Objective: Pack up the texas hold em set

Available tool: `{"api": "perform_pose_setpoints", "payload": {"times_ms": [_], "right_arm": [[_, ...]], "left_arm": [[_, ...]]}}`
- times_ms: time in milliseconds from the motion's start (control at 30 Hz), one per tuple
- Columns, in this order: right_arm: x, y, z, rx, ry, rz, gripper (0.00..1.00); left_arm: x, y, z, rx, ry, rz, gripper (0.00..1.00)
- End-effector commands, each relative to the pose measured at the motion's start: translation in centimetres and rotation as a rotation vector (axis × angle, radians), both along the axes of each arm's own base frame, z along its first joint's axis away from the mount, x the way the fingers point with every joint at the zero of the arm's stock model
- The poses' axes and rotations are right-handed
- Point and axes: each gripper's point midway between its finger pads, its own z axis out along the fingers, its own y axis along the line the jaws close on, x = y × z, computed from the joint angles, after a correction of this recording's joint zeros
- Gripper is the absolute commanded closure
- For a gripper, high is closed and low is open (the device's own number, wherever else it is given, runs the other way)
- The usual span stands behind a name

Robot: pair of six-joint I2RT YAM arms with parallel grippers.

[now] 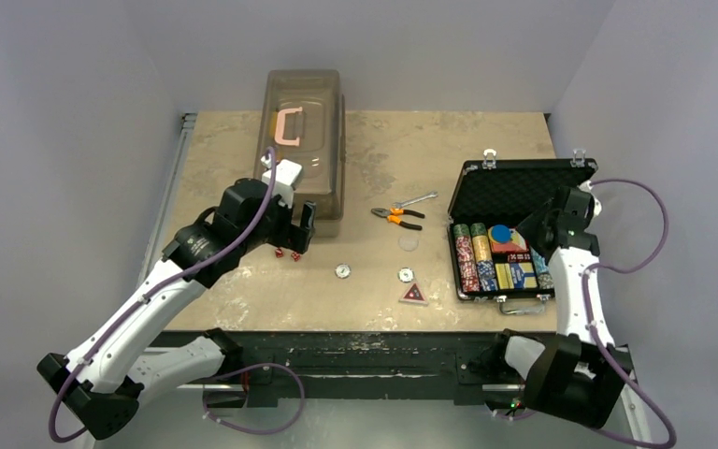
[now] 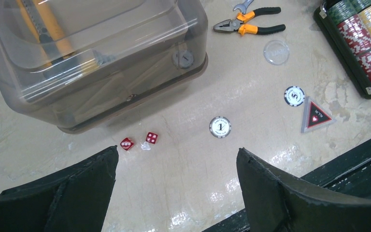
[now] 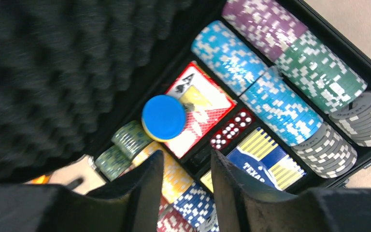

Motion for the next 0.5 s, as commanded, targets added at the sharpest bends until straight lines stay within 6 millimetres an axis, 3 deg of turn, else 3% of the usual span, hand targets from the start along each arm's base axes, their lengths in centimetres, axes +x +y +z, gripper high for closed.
{"api": "perform_pose_setpoints", "payload": {"times_ms": [0, 200, 300, 467], "right_arm": [[-0.1, 2.8, 3.0, 0.014, -0.054, 0.176, 0.56], [-1.7, 12.7, 1.1, 0.109, -0.074, 0.435, 0.38], [-2.2, 15.7, 0.8, 0.111, -0.093, 0.545, 0.28], [-2.0, 19.7, 1.7, 0.090, -0.154, 0.738, 0.15]], "left_arm": [[0.0, -0.4, 1.8, -0.079, -0.045, 0.006, 0.11], [-0.5, -1.3, 1.8, -0.148, 0.014, 0.008, 0.07], [-1.3, -1.3, 1.3, -0.215, 0.073, 0.064, 0.04], [-4.3, -0.9, -3.7, -0.389, 0.265, 0.234, 0.05]]}}
